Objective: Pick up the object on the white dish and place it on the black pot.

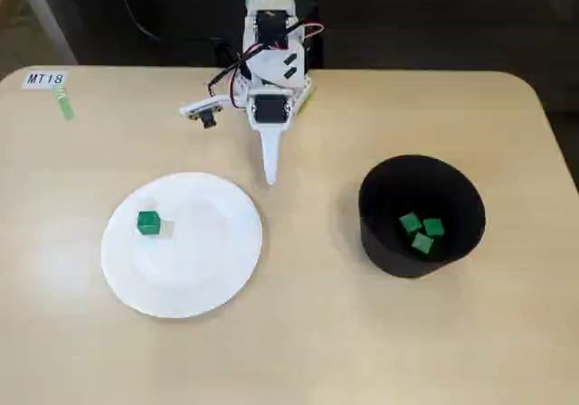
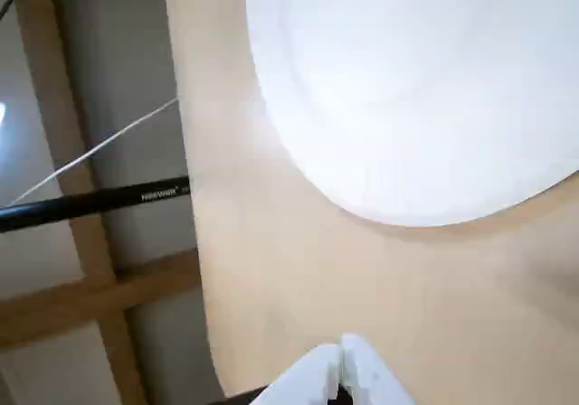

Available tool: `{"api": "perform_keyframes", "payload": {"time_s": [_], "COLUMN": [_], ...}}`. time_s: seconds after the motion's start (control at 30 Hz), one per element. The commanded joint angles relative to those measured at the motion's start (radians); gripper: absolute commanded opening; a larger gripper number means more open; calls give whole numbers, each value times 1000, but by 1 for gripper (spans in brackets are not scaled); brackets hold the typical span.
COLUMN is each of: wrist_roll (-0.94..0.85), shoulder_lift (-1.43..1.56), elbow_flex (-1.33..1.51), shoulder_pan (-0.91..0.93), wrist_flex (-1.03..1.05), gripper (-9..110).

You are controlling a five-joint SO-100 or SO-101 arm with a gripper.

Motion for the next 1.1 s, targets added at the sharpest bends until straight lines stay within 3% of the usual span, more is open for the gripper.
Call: {"api": "perform_keyframes", "payload": {"time_s": [0.0, 0.57, 0.9, 1.07], "wrist_roll": [-14, -49, -189, -249], "shoulder_lift": [114, 81, -698, -1071], "elbow_flex": [6, -103, -713, -982], "shoulder_pan": [14, 66, 273, 380], "wrist_flex": [38, 84, 87, 230], "gripper": [0, 0, 0, 0]}}
